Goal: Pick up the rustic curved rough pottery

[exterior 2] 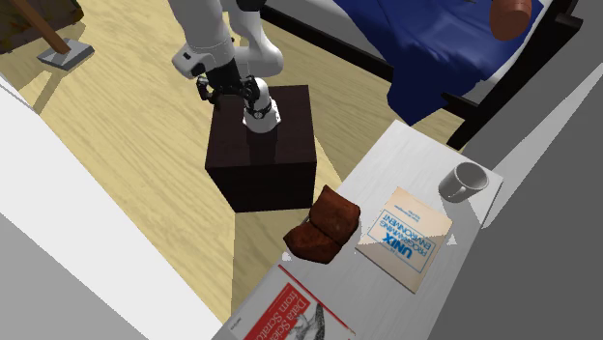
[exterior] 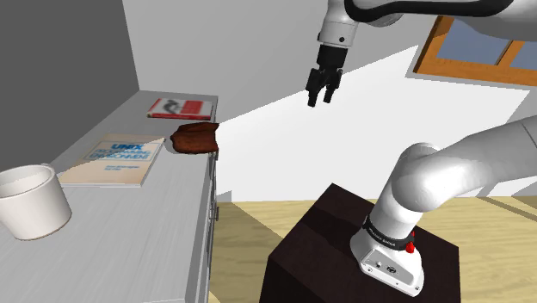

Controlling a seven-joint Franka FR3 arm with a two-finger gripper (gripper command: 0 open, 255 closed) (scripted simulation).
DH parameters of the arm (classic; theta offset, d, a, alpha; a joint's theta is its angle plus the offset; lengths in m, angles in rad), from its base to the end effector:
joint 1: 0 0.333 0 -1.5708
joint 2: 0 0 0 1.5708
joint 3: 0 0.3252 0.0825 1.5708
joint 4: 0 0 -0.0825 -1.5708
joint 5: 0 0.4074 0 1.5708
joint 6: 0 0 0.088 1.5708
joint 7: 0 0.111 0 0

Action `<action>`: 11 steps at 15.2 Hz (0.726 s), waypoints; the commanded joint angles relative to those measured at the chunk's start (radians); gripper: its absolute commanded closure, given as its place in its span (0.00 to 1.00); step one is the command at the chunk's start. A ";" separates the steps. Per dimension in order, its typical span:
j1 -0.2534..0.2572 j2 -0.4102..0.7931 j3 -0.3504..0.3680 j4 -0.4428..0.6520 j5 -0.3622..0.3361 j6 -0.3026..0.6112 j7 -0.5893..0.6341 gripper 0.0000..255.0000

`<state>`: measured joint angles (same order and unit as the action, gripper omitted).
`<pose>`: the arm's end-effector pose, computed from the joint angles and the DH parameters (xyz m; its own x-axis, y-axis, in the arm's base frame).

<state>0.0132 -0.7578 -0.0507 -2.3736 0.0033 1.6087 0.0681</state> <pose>0.3342 -0.0161 0.5780 0.9958 -0.0914 -0.0103 -0.0917 -0.9951 -0.0375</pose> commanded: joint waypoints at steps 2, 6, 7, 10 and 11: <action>0.012 0.020 -0.019 -0.011 0.026 0.036 -0.022 0.00; 0.067 0.115 -0.093 -0.041 0.141 0.170 -0.126 0.00; 0.084 0.142 -0.111 -0.044 0.173 0.200 -0.156 0.00; 0.140 0.230 -0.163 -0.044 0.282 0.280 -0.255 0.00; 0.160 0.261 -0.180 -0.040 0.322 0.302 -0.292 0.00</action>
<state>0.1541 -0.5289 -0.2102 -2.4114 0.2836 1.8808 -0.1811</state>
